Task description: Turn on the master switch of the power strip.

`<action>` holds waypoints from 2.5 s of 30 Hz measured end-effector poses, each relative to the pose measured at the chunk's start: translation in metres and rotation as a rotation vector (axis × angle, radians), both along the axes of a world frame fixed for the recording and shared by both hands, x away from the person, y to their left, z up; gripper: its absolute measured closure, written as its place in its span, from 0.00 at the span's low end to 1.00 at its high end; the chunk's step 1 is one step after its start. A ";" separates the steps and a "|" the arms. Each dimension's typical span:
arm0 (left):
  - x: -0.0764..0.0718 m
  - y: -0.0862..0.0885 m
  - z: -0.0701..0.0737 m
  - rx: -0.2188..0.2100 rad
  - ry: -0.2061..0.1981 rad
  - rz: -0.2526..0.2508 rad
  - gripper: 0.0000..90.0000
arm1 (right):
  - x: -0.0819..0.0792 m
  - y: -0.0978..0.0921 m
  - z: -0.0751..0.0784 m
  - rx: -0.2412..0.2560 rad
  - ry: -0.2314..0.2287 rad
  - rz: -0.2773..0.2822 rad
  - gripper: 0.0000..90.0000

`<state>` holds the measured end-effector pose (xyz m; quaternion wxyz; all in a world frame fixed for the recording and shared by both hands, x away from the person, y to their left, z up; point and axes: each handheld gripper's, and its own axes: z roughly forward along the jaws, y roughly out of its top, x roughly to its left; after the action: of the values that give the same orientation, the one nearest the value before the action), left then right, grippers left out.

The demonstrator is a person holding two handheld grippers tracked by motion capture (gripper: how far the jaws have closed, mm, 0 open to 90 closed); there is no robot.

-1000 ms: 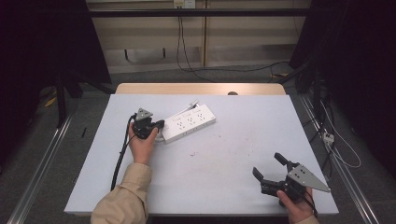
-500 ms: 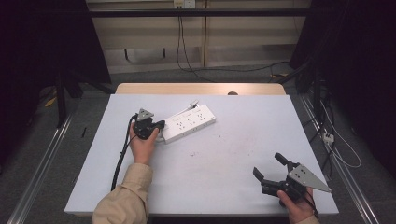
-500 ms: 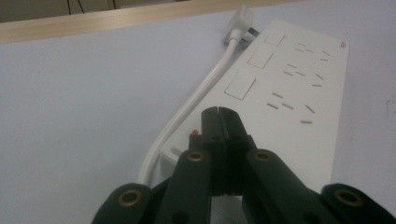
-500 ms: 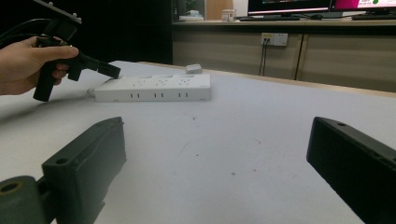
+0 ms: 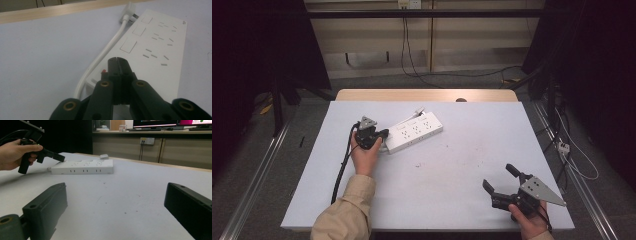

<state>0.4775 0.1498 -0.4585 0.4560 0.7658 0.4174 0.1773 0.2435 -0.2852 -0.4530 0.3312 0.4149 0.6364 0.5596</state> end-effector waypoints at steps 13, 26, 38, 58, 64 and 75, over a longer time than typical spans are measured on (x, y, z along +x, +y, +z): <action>-0.002 -0.001 0.005 -0.001 -0.018 -0.033 0.98 | 0.000 0.000 0.000 0.005 0.002 -0.006 0.05; -0.005 0.000 0.012 -0.059 0.000 -0.041 0.82 | 0.000 0.000 0.000 0.005 0.001 -0.002 0.05; -0.011 0.000 0.018 -0.079 0.015 -0.062 0.61 | 0.001 0.002 0.001 0.002 0.000 0.004 0.05; -0.029 0.000 0.028 -0.095 0.024 -0.142 0.42 | 0.000 0.002 0.001 -0.003 0.000 0.001 0.05; -0.038 0.003 0.033 -0.111 0.009 -0.164 0.38 | 0.000 0.002 0.000 -0.006 0.002 0.000 0.05; -0.052 0.014 0.033 -0.121 0.009 -0.169 0.31 | 0.001 0.004 0.000 -0.009 0.003 0.005 0.05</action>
<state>0.4257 0.1643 -0.4253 0.5129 0.7699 0.3636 0.1092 0.2441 -0.2815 -0.4525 0.3307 0.4125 0.6403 0.5572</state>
